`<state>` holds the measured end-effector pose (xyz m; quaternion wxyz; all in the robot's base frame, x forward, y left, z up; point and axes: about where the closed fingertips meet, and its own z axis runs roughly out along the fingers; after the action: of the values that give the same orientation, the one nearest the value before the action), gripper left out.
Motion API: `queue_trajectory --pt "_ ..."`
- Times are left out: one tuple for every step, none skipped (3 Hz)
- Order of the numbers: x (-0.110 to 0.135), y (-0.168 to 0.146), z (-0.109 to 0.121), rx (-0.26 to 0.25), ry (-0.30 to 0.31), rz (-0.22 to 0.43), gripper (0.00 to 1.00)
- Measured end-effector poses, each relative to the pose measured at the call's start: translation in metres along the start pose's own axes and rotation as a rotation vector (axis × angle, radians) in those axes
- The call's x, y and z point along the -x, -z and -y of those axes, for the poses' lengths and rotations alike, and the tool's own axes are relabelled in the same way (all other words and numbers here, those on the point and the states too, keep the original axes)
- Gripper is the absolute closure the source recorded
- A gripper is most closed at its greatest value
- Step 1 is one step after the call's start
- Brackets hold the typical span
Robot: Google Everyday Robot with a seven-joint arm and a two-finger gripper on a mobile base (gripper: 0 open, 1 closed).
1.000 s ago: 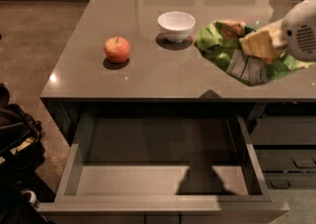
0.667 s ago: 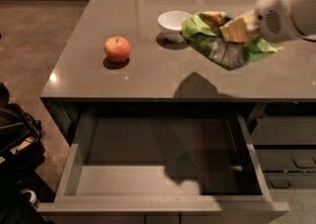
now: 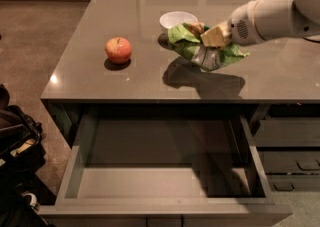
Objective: Pick green rice chip bag from top drawer and place on counter
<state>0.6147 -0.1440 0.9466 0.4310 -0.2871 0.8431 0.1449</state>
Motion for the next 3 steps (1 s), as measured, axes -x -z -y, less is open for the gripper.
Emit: queue_trajectory --pt "0.0014 0.0013 -0.0010 -0.001 0.003 0.001 0.59" --pt "0.0015 0.0013 -0.0010 -0.001 0.003 0.001 0.35" --pt "0.0015 0.0013 -0.0011 -0.001 0.003 0.001 0.12"
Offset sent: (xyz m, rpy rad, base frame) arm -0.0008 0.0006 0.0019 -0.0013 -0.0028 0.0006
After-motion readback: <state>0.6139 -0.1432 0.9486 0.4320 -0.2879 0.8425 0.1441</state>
